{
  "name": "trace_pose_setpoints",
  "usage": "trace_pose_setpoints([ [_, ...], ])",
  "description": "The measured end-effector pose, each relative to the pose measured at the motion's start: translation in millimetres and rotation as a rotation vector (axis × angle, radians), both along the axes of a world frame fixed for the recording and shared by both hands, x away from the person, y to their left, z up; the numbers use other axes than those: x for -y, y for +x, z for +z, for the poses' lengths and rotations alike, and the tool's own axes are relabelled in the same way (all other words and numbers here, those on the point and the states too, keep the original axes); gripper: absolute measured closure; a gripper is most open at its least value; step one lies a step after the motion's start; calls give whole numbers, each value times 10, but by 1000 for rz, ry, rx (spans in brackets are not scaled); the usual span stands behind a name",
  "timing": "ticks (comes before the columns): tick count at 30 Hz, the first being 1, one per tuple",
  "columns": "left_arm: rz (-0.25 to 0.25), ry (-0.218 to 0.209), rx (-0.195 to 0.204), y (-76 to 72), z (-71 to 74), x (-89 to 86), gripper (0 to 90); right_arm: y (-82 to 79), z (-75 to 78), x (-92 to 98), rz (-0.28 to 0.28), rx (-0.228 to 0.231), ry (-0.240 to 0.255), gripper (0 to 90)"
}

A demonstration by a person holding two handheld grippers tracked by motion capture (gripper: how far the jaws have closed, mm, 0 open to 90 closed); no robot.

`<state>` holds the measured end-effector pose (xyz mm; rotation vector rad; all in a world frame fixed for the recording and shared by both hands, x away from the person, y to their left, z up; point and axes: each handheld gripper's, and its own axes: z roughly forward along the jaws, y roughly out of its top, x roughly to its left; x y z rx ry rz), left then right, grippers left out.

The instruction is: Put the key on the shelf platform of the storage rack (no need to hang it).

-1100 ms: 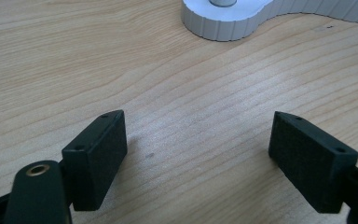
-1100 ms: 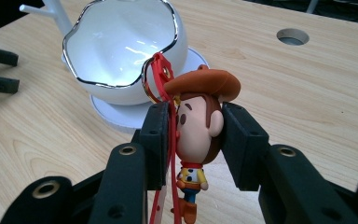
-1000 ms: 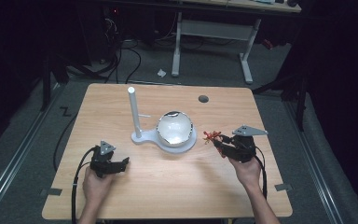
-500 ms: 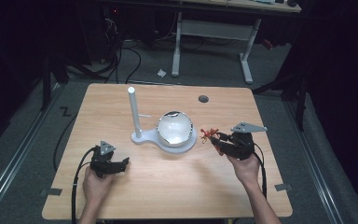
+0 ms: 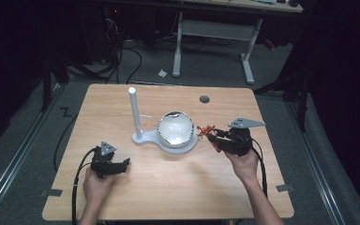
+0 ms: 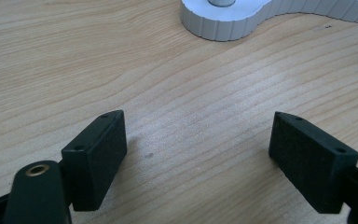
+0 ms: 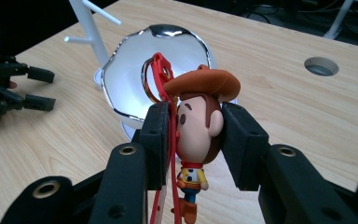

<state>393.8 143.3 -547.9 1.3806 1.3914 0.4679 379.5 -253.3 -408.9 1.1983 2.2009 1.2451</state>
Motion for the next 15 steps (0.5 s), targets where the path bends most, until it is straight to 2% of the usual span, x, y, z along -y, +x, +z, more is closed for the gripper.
trace_pose_setpoints([
  [15,0,2,-1,0,0,-1,195,60,103,-86,27,7,6,639],
])
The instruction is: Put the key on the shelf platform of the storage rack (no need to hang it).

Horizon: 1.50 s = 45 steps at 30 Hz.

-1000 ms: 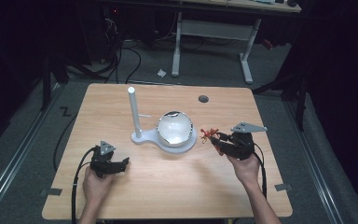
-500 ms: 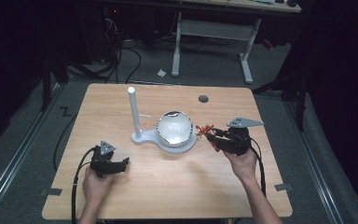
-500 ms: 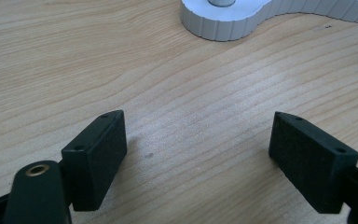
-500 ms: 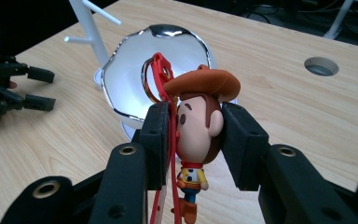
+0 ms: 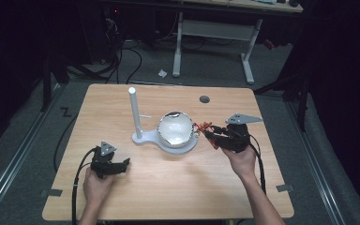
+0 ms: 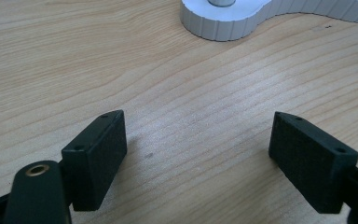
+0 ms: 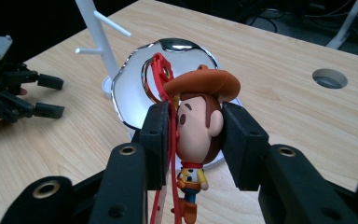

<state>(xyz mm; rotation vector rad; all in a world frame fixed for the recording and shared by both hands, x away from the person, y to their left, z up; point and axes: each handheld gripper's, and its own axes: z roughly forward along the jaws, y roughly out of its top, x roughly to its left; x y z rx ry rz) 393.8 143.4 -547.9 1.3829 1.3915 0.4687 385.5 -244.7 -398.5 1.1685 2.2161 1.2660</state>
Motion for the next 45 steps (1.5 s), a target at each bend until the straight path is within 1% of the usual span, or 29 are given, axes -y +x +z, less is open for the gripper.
trace_pose_setpoints([
  [6,0,-1,1,0,0,1,195,32,13,-26,11,-5,13,638],
  [7,0,-1,1,0,0,1,195,31,21,-33,10,-9,12,639],
  [12,1,-3,1,0,0,2,195,48,64,-70,20,3,2,639],
  [15,0,-1,1,0,0,0,195,76,79,-101,25,1,17,639],
  [20,1,-2,1,0,0,1,195,135,76,-188,39,-8,4,638],
  [25,1,-2,1,0,0,1,195,185,71,-242,46,-11,14,639],
  [31,1,-3,1,0,0,1,195,237,66,-319,59,-12,11,639],
  [35,0,-1,1,0,0,0,195,276,52,-369,60,-29,6,639],
  [37,1,-3,1,1,0,1,195,297,46,-391,64,-30,-3,639],
  [43,1,-3,1,1,0,1,195,346,18,-449,71,-39,-1,639],
  [45,1,-3,1,1,0,1,195,376,-3,-496,71,-48,-12,639],
])
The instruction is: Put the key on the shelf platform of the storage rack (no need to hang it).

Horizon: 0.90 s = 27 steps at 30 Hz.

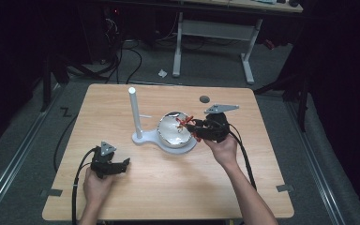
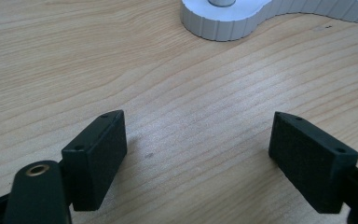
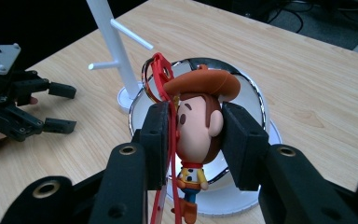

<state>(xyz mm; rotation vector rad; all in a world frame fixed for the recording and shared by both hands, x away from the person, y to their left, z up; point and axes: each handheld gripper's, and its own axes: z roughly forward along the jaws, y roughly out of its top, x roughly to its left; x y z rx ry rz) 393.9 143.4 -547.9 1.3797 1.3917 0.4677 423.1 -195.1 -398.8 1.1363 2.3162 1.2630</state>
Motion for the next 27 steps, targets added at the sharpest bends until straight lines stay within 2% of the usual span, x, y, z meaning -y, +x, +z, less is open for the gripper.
trace_pose_setpoints([
  [5,0,-3,0,0,1,-2,195,51,-44,-57,3,-12,-13,638],
  [7,-1,-1,0,-1,0,0,194,88,-60,-118,-3,-21,-37,638],
  [13,-2,0,1,-1,0,1,195,153,-109,-200,6,-30,-31,639],
  [27,0,-1,1,-1,0,2,196,270,-223,-353,24,-64,-63,638],
])
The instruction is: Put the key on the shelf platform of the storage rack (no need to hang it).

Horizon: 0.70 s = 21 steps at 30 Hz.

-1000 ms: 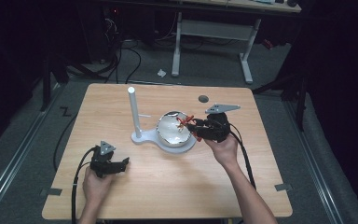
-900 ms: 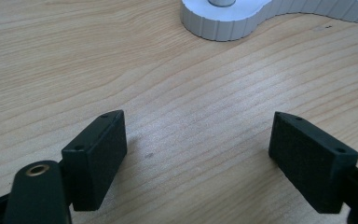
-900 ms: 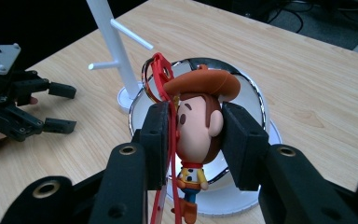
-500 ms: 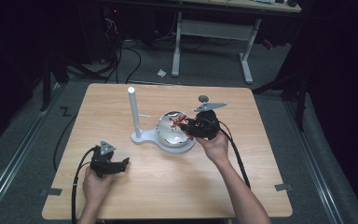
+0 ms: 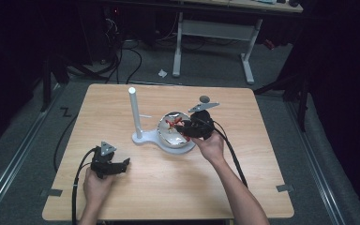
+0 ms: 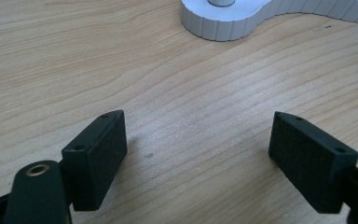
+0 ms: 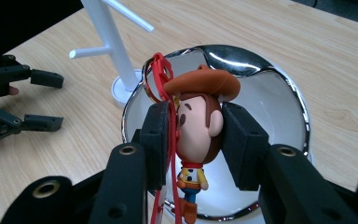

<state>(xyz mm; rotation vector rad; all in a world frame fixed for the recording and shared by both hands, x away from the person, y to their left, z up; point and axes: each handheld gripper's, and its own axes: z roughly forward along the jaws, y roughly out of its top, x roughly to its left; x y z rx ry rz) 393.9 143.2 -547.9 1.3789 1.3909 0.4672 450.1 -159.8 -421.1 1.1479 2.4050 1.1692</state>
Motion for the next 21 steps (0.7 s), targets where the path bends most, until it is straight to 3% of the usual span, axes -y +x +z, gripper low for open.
trace_pose_setpoints([
  [21,0,0,0,0,0,-1,196,227,-256,-195,-23,-22,-91,637],
])
